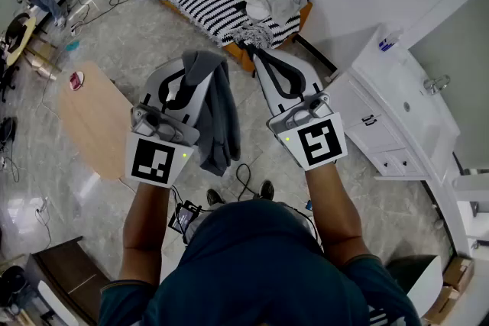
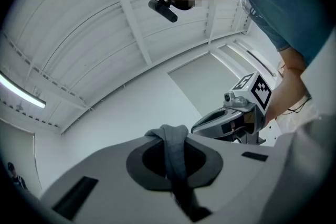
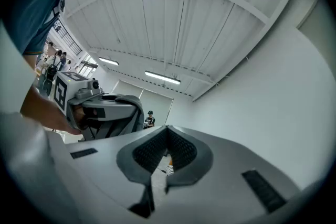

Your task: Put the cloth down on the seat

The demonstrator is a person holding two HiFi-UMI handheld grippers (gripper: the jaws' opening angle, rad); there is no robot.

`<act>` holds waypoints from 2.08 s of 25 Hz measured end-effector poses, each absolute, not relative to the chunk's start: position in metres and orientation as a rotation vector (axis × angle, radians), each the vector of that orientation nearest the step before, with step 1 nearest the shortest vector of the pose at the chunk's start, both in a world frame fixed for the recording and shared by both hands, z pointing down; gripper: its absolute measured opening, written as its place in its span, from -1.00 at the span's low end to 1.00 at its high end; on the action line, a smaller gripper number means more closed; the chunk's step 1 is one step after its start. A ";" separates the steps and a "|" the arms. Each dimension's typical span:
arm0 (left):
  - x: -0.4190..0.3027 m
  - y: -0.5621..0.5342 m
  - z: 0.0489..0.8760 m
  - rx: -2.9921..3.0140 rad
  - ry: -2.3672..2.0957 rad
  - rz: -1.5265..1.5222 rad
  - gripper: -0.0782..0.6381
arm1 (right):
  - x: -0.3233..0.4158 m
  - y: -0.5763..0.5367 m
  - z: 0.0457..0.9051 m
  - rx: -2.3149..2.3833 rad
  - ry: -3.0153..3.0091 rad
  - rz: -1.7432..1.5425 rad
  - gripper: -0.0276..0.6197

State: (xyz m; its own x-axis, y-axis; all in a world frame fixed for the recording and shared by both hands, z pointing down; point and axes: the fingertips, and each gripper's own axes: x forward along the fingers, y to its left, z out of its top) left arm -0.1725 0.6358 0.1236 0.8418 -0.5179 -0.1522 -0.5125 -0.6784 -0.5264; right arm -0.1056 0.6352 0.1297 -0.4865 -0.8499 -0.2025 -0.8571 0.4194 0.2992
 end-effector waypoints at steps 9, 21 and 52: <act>-0.197 0.617 0.120 -2.447 0.780 0.002 -0.77 | -0.119 0.622 0.131 -1.608 2.628 0.562 -0.88; -0.237 0.580 0.130 -2.484 0.748 0.020 -0.77 | -0.152 0.591 0.139 -1.643 2.602 0.584 -0.87; -0.208 0.443 0.134 -2.464 0.851 0.033 -0.77 | -0.103 0.449 0.168 -1.583 2.656 0.523 -0.87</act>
